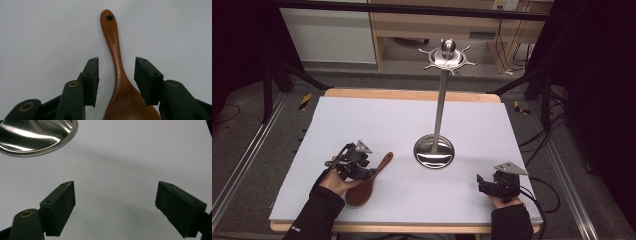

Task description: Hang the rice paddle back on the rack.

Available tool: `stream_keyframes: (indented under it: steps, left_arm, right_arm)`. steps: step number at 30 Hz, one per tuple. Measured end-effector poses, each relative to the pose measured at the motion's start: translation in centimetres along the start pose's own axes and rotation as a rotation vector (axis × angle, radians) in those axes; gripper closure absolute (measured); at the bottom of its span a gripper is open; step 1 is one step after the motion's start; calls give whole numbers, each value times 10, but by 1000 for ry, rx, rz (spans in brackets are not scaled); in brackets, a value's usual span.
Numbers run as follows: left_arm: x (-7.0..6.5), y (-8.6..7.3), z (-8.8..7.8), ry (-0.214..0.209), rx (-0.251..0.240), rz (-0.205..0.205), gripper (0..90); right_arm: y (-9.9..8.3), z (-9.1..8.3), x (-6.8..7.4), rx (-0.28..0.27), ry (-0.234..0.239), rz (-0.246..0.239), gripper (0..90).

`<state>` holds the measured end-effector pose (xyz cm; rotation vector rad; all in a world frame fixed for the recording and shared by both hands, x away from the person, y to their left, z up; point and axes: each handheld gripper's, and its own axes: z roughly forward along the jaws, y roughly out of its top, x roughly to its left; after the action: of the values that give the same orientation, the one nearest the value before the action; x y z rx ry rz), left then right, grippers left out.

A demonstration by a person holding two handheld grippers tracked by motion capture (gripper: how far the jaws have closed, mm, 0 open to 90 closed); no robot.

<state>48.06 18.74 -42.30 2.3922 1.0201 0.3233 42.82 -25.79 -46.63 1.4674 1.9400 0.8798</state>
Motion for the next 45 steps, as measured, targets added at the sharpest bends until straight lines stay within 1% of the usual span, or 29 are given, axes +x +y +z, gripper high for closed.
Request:
stream_keyframes:
  steps: [5,6,7,8,9,11,12,14,15,17,19,21,22,23,28,29,37,39,41,44,45]
  left_arm:
    - [-1,3,5,0,19,-2,551]
    - [0,4,7,1,26,4,551]
    - [0,4,8,-1,29,-1,551]
    - [1,5,8,1,36,3,556]
    - [1,5,9,-4,36,-4,556]
    - [2,6,11,-2,44,-2,561]
    - [1,6,12,-4,46,-8,564]
    - [2,7,14,-6,61,-3,569]
    - [1,7,15,-5,66,-10,574]
    - [2,8,16,-5,79,-5,582]
    - [1,9,18,-6,86,-12,588]
    - [1,10,19,-1,99,-7,594]
    - [1,10,20,-4,101,-13,597]
    - [1,10,21,-2,111,-6,600]
    - [0,12,25,0,133,-1,617]
    - [0,12,26,2,135,-7,623]
    - [-1,14,33,0,160,-13,659]
    - [-1,14,34,-4,169,-18,671]
    - [-1,15,36,-4,174,-12,687]
    - [-2,15,38,-13,181,-23,703]
    - [-1,15,38,-11,183,-15,709]
  right_arm:
    - [0,0,0,2,0,-1,166]
    - [0,0,0,3,0,0,166]
    - [0,0,0,2,0,0,166]
    - [0,0,0,2,2,0,166]
    - [0,0,0,2,2,0,166]
    - [0,0,0,1,3,0,166]
    - [0,0,0,1,3,0,166]
    - [0,0,0,2,2,0,166]
    - [0,0,0,3,1,-1,166]
    - [0,0,0,3,2,0,166]
    - [0,0,0,4,2,-1,166]
    - [0,1,0,5,3,-2,166]
    - [0,1,0,4,3,-2,166]
    - [0,0,0,4,2,-2,166]
    - [0,0,0,3,3,-1,166]
    - [0,0,0,3,3,-2,166]
    - [0,1,0,5,4,-3,166]
    - [0,1,0,7,4,0,165]
    - [0,1,1,7,4,0,166]
    - [0,1,1,8,5,2,166]
    - [0,1,1,8,4,1,166]
